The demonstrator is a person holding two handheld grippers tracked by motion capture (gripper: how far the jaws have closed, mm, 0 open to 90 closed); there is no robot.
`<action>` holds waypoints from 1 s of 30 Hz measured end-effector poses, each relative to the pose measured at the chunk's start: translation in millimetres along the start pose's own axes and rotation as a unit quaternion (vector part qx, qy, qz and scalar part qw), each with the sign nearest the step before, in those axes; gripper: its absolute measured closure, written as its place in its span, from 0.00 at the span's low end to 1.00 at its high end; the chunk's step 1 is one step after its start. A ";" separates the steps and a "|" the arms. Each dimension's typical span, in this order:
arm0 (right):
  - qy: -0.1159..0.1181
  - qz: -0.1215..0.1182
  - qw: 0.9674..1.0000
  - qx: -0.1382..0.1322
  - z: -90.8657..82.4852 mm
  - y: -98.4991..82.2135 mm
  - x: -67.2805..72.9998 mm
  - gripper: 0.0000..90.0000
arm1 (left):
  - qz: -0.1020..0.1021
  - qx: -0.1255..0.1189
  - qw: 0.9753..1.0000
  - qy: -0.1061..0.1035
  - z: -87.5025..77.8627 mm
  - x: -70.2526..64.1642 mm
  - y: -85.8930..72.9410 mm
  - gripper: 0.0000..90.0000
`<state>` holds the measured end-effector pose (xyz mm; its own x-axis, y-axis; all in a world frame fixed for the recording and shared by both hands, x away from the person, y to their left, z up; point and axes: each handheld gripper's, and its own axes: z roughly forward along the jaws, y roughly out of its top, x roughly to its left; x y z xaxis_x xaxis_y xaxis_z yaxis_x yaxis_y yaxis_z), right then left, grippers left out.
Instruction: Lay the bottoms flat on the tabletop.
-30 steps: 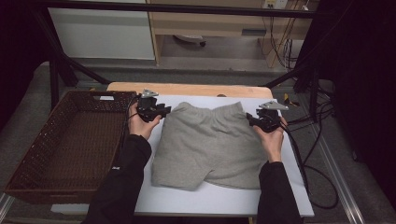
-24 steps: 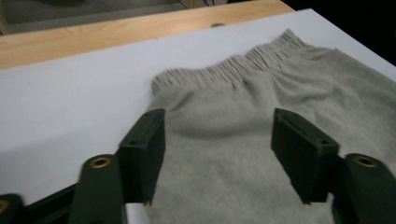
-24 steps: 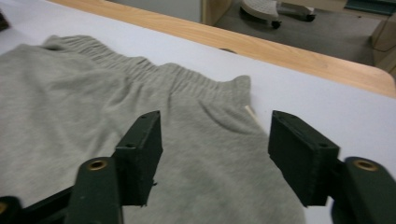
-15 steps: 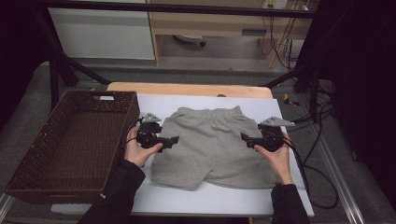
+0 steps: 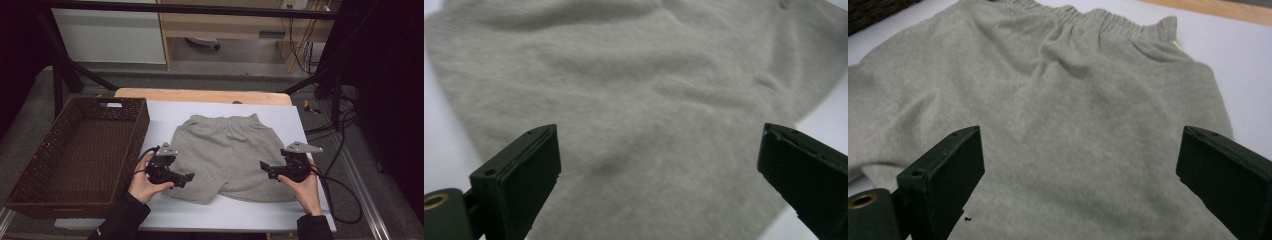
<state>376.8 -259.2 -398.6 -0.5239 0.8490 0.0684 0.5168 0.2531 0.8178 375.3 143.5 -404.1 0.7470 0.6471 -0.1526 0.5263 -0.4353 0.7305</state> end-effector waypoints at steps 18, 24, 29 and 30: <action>0.039 -0.020 0.997 0.056 -12.8 -30.9 28.0 0.20 | -0.003 0.050 0.998 -0.038 5.4 -31.6 -36.1 0.43; 0.060 -0.021 0.996 0.056 -13.2 -37.9 37.5 0.29 | -0.007 0.071 0.996 -0.045 14.3 -37.6 -41.9 0.58; 0.071 -0.022 0.994 0.077 -9.9 -48.0 43.9 0.37 | 0.005 0.071 0.997 -0.035 16.1 -40.1 -43.1 0.65; 0.072 -0.026 0.994 0.081 -9.2 -50.1 44.9 0.39 | 0.003 0.073 0.997 -0.037 16.3 -40.5 -43.0 0.67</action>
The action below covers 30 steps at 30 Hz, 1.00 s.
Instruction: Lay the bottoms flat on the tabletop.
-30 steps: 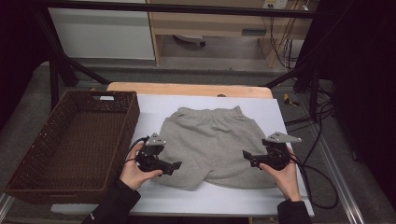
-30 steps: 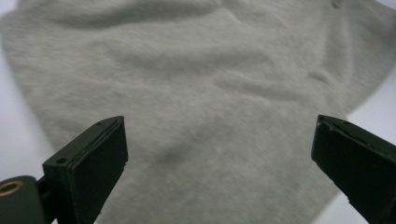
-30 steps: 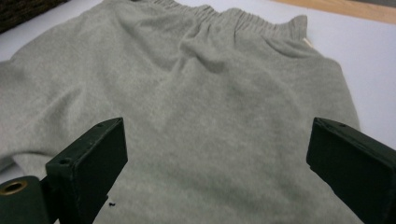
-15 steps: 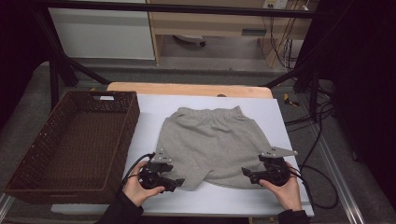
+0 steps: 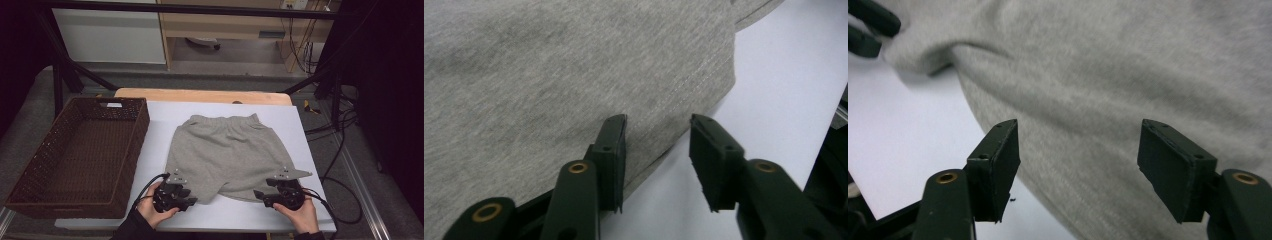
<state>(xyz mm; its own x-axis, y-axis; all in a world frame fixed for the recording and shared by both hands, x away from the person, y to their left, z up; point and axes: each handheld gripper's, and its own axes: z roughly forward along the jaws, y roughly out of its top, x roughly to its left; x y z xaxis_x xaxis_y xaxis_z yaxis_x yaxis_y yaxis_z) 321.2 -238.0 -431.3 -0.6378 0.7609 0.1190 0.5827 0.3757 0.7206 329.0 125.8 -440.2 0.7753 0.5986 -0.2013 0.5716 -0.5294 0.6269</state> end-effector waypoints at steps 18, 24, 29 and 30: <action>-0.007 -0.057 0.998 0.027 16.2 -12.4 15.1 0.74 | 0.024 0.013 0.999 0.034 0.9 -4.8 -0.4 0.98; 0.003 -0.069 0.997 0.036 15.5 -10.8 14.9 0.97 | 0.024 0.011 0.999 0.031 0.4 -4.0 -1.0 0.99; 0.009 -0.071 0.996 0.061 5.3 -8.6 9.5 0.99 | 0.018 0.009 1.000 0.020 -0.9 -0.6 -1.4 1.00; 0.010 -0.070 0.996 0.061 0.4 -8.7 6.9 0.99 | 0.015 0.009 1.000 0.018 -1.5 0.2 -1.3 1.00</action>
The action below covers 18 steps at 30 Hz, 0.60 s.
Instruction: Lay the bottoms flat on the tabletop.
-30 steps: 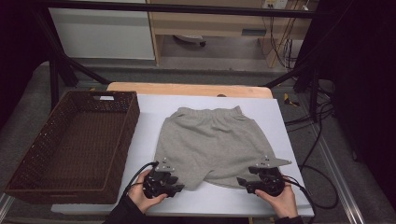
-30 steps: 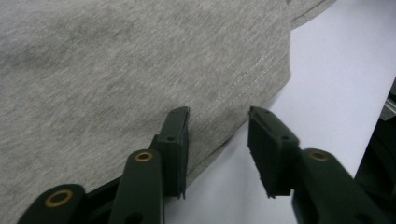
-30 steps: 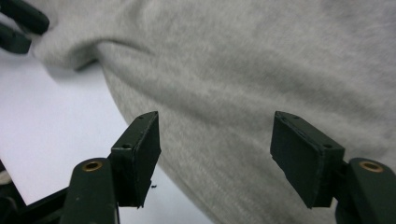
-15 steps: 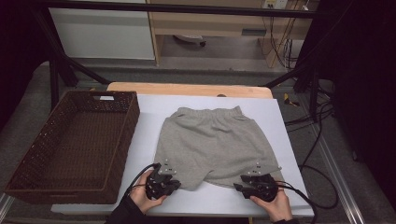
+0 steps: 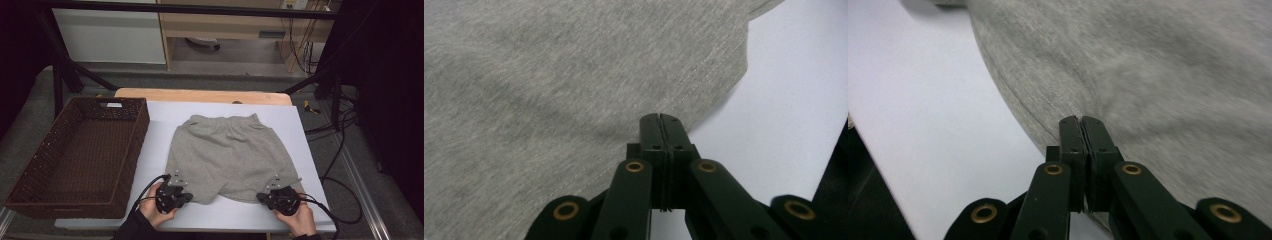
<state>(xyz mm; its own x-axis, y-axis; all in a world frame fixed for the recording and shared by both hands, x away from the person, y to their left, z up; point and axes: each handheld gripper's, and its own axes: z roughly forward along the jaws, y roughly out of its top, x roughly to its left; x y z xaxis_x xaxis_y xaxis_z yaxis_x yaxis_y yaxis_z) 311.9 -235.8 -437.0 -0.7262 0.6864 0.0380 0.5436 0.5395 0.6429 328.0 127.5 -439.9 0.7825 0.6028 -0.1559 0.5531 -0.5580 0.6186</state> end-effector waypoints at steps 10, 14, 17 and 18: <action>-0.011 0.023 0.999 -0.035 -20.7 -7.7 -16.2 0.67 | 0.002 -0.001 1.000 -0.007 -3.2 1.1 1.8 0.92; -0.096 0.067 0.991 -0.059 -28.6 -12.8 -31.8 0.53 | 0.002 -0.012 1.000 -0.019 2.1 -2.9 2.5 0.75; -0.136 0.098 0.984 -0.060 -25.5 -23.6 -47.1 0.47 | 0.003 -0.014 1.000 -0.015 5.0 -5.7 3.8 0.66; -0.149 0.105 0.982 -0.054 -23.2 -27.1 -51.4 0.47 | 0.001 -0.014 1.000 -0.015 5.9 -6.1 4.0 0.65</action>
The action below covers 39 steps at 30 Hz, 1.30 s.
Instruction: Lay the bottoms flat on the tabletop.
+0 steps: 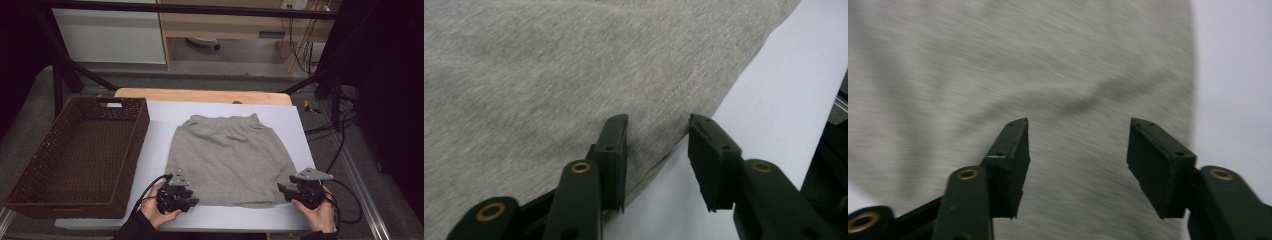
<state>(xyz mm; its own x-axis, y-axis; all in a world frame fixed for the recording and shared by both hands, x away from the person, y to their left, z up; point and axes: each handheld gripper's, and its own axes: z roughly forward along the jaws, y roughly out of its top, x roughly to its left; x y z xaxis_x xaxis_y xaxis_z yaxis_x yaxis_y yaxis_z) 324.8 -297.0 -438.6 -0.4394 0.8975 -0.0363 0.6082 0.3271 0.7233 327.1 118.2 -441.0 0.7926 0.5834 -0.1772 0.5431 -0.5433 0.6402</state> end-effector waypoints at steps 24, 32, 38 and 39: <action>0.007 0.034 0.999 0.028 3.7 -6.5 -21.9 0.96 | 0.001 0.016 1.000 0.011 -25.7 -0.5 4.4 0.98; 0.007 0.041 0.999 0.029 -5.1 -1.7 -26.5 0.95 | 0.012 0.045 0.999 0.007 -29.0 -3.7 0.0 0.96; 0.013 0.039 0.999 -0.002 -3.8 2.6 -24.5 0.62 | -0.014 0.008 1.000 0.013 -37.4 13.8 -0.9 0.72; 0.014 0.040 0.999 -0.010 -2.1 5.0 -24.8 0.60 | -0.014 0.002 1.000 0.019 -39.3 17.1 -1.9 0.69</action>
<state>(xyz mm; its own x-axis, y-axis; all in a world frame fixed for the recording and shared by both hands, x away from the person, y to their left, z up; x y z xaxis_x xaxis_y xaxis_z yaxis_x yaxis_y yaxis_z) 337.3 -318.3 -432.7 -0.4088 0.9117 0.0403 0.6286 0.2493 0.7367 328.8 153.0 -415.9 0.7665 0.6203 -0.1665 0.5659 -0.5295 0.6320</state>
